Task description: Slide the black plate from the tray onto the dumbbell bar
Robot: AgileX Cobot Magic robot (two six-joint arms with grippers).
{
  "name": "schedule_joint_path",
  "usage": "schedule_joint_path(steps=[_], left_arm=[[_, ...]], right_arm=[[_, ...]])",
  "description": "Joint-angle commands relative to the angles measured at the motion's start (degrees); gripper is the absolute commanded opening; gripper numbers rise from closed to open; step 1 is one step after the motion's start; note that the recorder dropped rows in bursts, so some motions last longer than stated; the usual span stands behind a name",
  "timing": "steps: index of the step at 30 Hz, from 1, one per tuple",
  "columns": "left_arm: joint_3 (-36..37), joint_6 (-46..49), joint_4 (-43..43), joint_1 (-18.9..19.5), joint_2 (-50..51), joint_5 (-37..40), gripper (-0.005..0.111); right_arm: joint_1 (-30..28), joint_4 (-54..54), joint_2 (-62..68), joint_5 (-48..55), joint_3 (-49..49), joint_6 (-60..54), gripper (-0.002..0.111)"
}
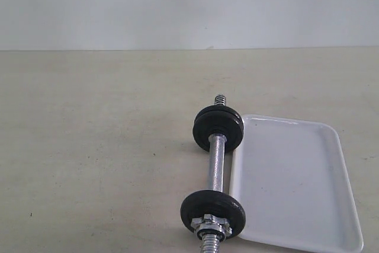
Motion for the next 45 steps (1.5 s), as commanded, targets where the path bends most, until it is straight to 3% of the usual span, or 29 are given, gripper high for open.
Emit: schedule_joint_path(steps=[1, 5, 9, 25, 28, 31, 33, 45], left_arm=[[0.19, -0.03, 0.39, -0.06, -0.26, -0.53, 0.004], [0.19, -0.03, 0.39, -0.06, -0.26, -0.43, 0.004], [0.19, -0.03, 0.39, -0.06, -0.65, -0.45, 0.004], [0.19, -0.03, 0.39, -0.06, -0.79, -0.55, 0.004], [0.19, -0.03, 0.39, -0.06, -0.79, -0.55, 0.004], [0.19, -0.03, 0.39, -0.06, -0.79, -0.45, 0.004], [0.19, -0.03, 0.39, -0.06, -0.91, -0.46, 0.004], [0.19, -0.03, 0.39, -0.06, -0.91, -0.57, 0.004]], right_arm=[[-4.77, -0.78, -3.41, -0.07, -0.02, -9.77, 0.000], [-10.81, -0.78, -13.79, 1.94, -0.02, -10.45, 0.000], [-13.61, 0.49, -13.82, 2.15, -0.02, -7.40, 0.000], [-13.61, 0.54, -12.29, 11.02, -0.02, -3.44, 0.000], [-13.71, -8.11, -13.79, 11.57, -0.02, 5.59, 0.000], [-13.71, -31.55, -14.11, 15.93, -0.02, 31.10, 0.000], [-13.71, -41.54, -14.11, 21.21, -0.02, 44.21, 0.000], [-13.71, -36.55, -14.11, 20.35, -0.02, 35.37, 0.000]])
